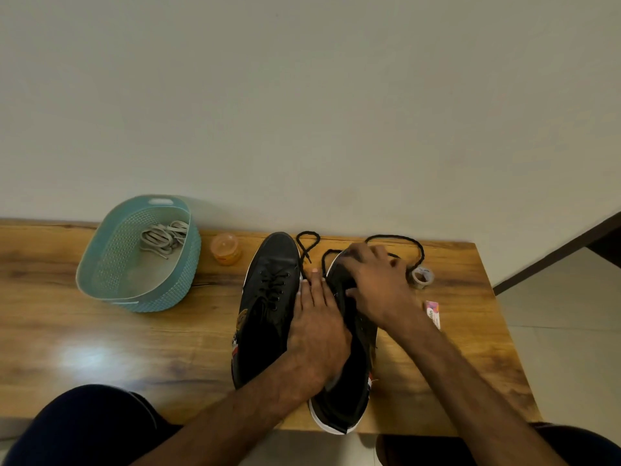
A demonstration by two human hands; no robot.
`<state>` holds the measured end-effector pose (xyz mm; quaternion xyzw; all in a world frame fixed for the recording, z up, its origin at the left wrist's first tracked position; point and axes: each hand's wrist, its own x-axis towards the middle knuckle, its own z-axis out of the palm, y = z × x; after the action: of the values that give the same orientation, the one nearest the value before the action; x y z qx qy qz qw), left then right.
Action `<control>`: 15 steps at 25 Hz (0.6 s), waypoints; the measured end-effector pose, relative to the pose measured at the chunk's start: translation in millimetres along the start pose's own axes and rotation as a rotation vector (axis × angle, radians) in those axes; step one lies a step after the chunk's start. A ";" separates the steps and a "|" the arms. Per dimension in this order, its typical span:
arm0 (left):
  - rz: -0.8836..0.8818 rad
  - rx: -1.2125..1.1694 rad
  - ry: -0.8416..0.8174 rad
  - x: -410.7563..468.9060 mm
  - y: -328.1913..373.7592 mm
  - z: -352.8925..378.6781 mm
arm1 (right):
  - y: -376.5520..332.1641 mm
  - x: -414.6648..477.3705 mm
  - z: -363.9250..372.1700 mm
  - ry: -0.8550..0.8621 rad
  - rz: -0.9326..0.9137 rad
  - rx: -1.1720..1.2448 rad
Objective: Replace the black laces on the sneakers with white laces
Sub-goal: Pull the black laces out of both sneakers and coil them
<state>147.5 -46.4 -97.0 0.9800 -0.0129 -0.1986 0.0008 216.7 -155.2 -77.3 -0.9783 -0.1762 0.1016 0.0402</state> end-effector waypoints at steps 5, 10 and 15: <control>-0.008 0.179 0.030 3.0 -4.4 -0.9 | -6.7 3.3 11.7 0.064 -0.022 0.009; -0.019 0.138 0.019 2.7 -9.1 -1.1 | 15.0 2.2 4.5 0.197 0.244 0.154; -0.026 0.163 0.073 -1.4 -10.5 -16.5 | 13.6 8.0 7.8 0.308 0.286 0.300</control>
<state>152.9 -35.9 -81.3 0.9835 -0.0163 -0.1611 -0.0809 227.0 -164.8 -87.9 -0.9803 -0.0107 -0.0192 0.1963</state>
